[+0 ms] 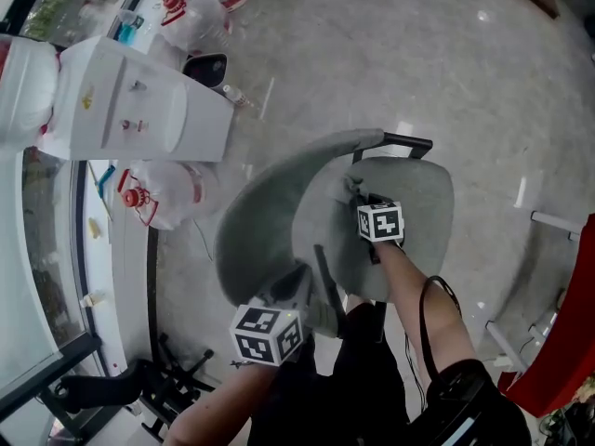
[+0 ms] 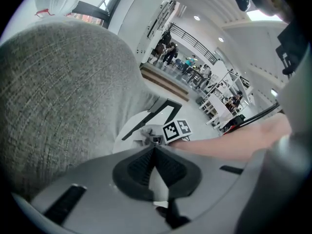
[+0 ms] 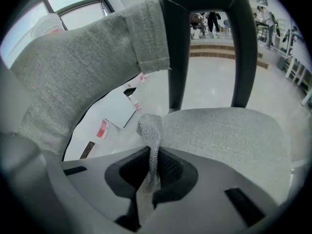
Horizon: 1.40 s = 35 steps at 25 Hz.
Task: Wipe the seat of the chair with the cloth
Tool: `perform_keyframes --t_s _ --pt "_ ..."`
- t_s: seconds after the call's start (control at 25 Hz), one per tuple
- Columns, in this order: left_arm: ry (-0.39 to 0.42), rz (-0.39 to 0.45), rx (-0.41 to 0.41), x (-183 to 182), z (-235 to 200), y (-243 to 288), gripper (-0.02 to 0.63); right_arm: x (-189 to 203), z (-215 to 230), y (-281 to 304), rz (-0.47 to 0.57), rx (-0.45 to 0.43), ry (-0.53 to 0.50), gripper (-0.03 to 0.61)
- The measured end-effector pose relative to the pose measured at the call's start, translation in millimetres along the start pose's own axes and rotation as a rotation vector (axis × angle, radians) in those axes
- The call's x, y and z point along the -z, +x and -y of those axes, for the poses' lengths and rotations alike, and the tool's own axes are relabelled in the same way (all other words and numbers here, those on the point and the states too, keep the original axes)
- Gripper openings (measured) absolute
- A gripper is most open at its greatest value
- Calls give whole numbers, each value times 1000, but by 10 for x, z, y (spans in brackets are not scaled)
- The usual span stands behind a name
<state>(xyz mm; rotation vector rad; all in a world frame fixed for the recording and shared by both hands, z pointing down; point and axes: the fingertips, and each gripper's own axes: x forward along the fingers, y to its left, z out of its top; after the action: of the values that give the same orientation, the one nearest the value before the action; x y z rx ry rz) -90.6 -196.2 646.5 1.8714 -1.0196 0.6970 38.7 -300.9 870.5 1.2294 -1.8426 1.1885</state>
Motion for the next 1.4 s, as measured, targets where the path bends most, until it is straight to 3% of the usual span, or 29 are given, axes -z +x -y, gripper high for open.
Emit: perform_keyframes --t_s 0.84,1.4 --pt "73 -57 49 49 516 383 6 107 1332 -471 48 142 164 32" --pt "123 -48 100 -13 833 456 6 320 2134 -956 76 266 280 31"
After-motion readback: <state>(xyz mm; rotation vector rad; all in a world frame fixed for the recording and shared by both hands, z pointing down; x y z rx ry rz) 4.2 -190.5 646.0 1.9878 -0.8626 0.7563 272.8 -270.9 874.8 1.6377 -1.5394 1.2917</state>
